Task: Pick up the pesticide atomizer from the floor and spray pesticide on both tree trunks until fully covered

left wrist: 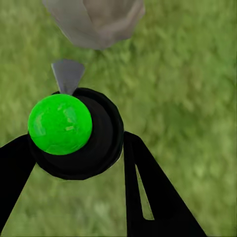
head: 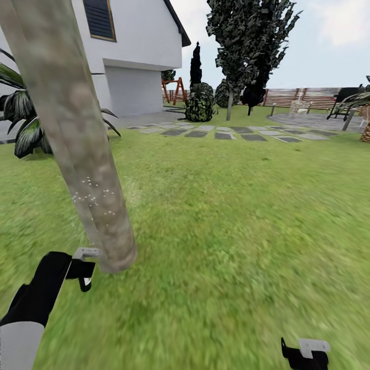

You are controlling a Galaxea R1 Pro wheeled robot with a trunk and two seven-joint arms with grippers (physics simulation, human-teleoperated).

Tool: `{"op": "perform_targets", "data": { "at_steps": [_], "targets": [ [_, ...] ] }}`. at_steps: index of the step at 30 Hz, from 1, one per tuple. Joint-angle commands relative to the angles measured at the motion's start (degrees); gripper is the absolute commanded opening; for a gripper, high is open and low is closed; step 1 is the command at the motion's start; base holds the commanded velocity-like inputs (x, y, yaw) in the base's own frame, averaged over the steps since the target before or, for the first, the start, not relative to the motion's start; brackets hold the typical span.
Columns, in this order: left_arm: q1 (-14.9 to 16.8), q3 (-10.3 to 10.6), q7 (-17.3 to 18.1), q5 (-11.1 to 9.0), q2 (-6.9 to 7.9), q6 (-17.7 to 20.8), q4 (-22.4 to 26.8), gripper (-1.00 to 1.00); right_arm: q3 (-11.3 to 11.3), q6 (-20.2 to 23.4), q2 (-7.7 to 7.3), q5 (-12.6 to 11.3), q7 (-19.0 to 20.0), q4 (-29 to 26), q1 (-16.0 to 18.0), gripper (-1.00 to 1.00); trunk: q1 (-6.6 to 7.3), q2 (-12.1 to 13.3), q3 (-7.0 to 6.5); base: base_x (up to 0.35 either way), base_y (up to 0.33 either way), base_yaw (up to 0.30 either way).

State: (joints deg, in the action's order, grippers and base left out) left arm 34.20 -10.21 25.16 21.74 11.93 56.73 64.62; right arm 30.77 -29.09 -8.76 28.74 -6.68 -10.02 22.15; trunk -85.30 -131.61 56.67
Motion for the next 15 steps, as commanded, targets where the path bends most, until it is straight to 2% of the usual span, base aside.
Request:
{"op": "perform_targets", "data": {
  "at_steps": [1, 4, 7, 9, 11, 15],
  "targets": [
    [0.0, 0.0, 0.0, 0.0, -0.12, 0.0, 0.0, -1.0, 0.0, 0.0, 0.0, 0.0, 0.0, 0.0, 0.0, 1.0, 0.0, 0.0, 0.0, 0.336, 0.117, 0.0],
    [0.0, -0.8, 0.0, 0.1, 0.18, 0.0, -0.1, -1.0, 0.0, 0.0, -0.03, 0.0, 0.0, 0.0, 0.0, 1.0, 0.0, 0.0, 0.0, 0.245, 0.101, 0.0],
    [-0.1, -6.7, 0.2, 0.3, 0.52, -0.3, -0.1, -1.0, 0.0, 0.0, -0.03, 0.0, 0.0, 0.0, 0.0, 1.0, 0.0, 0.0, 0.0, 0.029, 0.013, 0.101],
    [-0.4, -8.0, 0.3, 0.4, 0.68, -1.3, -0.1, -1.0, 0.0, 0.0, -0.01, 0.0, 0.0, 0.0, 0.0, 1.0, 0.0, 0.0, 0.0, 0.006, 0.003, 0.233],
    [-1.6, -8.0, 0.4, 0.3, 0.65, -2.9, 0.0, -1.0, 0.0, 0.0, 0.02, 0.0, 0.0, 0.0, 0.0, 1.0, 0.0, 0.0, 0.0, 0.001, 0.0, 0.23],
    [-1.9, -7.3, 0.5, 0.1, 0.28, -3.1, 0.1, -1.0, 0.0, 0.0, -0.03, 0.0, 0.0, 0.0, 0.0, 1.0, 0.0, 0.0, 0.0, 0.026, 0.003, 0.042]
  ]
}}
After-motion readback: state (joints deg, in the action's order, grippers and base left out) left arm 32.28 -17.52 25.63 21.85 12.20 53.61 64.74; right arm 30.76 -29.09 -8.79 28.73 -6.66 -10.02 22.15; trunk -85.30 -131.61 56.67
